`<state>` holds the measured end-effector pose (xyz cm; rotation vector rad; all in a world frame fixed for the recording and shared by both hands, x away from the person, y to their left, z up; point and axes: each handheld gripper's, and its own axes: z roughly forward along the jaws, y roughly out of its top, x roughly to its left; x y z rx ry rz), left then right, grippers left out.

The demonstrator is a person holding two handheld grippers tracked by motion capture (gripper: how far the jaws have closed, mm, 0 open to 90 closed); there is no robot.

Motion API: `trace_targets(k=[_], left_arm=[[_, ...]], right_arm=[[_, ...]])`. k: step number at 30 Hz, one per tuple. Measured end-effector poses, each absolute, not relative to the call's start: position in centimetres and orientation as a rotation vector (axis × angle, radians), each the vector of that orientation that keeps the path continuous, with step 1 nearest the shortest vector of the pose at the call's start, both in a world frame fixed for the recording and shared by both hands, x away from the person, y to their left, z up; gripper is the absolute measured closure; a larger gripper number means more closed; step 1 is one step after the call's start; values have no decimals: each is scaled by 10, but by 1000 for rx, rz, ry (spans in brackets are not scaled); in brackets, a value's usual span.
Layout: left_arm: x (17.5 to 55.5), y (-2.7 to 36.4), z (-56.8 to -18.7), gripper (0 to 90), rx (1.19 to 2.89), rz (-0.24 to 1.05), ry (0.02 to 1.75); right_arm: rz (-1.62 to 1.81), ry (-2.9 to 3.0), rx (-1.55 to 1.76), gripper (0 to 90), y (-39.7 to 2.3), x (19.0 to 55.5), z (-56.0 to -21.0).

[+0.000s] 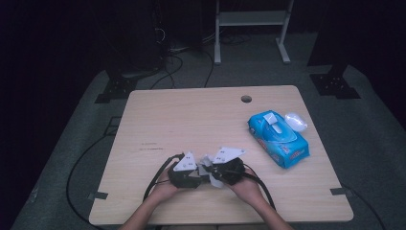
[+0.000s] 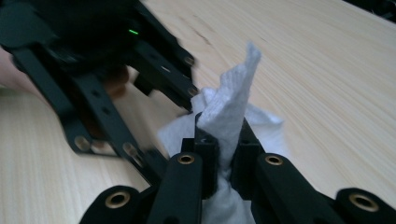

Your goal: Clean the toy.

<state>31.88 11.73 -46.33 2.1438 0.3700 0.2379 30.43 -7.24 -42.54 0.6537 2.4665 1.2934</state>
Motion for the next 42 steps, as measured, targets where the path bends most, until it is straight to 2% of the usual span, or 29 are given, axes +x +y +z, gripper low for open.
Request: trace_targets(k=[5, 13, 14, 16, 18, 20, 30, 34, 35, 42], left_arm=[[320, 120, -463, 582, 2146, 232, 371], [320, 121, -462, 580, 2158, 238, 356], [322, 118, -459, 481, 2176, 233, 369], [323, 116, -457, 366, 2188, 241, 389], [324, 111, -454, 358, 2194, 254, 393], [328, 103, -449, 308, 2219, 261, 415], [342, 70, -437, 302, 2338, 239, 404], [346, 54, -435, 328, 2399, 222, 380], [347, 50, -435, 369, 2411, 217, 375], [351, 23, -437, 379, 2557, 203, 365]], right_arm=[[1233, 2467, 629, 837, -72, 305, -422], [1194, 2349, 828, 837, -140, 311, -422], [1200, 2332, 861, 837, -154, 308, -421], [1203, 2328, 875, 837, -160, 307, -422], [1210, 2316, 905, 837, -169, 306, -423], [1224, 2301, 956, 836, -179, 309, -428], [1243, 2285, 1043, 836, -189, 316, -436], [1230, 2297, 1059, 836, -194, 318, -439], [1214, 2315, 1067, 834, -196, 318, -442], [1212, 2332, 1052, 834, -194, 318, -443]])
